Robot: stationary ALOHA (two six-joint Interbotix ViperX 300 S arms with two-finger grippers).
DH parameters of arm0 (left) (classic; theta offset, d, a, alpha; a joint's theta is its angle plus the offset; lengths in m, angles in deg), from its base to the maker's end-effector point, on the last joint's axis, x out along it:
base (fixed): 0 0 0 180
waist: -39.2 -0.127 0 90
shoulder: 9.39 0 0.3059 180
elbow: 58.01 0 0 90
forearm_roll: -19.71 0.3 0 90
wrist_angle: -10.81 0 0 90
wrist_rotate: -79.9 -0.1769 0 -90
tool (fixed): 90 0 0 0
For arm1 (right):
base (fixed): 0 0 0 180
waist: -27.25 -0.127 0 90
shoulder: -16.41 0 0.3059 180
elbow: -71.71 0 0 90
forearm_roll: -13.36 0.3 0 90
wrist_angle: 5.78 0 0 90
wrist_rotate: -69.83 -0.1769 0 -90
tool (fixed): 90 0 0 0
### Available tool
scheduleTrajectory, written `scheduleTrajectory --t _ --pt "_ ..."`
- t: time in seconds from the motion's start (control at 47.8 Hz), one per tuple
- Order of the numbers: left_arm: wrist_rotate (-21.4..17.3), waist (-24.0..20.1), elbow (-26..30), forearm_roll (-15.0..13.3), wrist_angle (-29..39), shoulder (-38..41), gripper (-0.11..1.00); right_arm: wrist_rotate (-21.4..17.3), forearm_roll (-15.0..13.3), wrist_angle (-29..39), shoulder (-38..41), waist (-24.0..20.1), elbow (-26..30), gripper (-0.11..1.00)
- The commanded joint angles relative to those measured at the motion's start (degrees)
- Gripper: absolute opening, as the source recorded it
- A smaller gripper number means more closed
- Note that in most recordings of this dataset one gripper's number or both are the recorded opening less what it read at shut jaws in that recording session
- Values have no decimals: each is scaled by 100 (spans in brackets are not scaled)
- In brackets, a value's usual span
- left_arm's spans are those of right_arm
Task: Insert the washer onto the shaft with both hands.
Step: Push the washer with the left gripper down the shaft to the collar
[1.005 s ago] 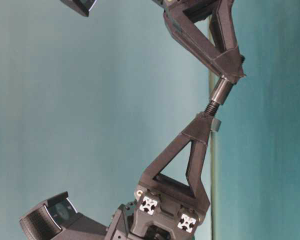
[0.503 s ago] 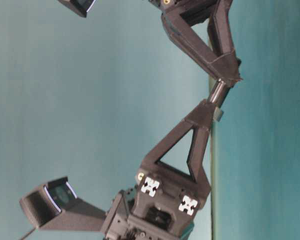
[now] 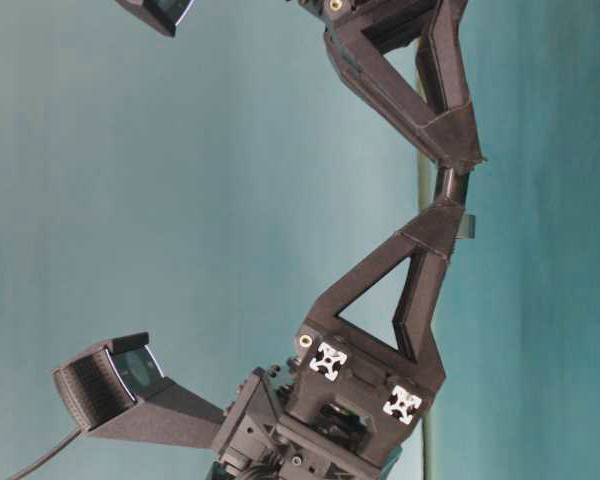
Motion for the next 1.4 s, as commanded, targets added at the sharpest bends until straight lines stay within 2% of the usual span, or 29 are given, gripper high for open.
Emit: scheduleTrajectory --t 0.0,0.293,0.586,1.382 --pt "9 44 132 9 -26 -53 37 -18 18 -53 -35 70 132 0" --pt "0 18 264 9 0 -62 37 -9 18 -70 105 70 220 0" --pt "0 62 334 9 334 -114 37 9 18 -132 220 79 334 0" --pt "-9 62 413 9 343 -79 37 9 18 -202 211 88 316 0"
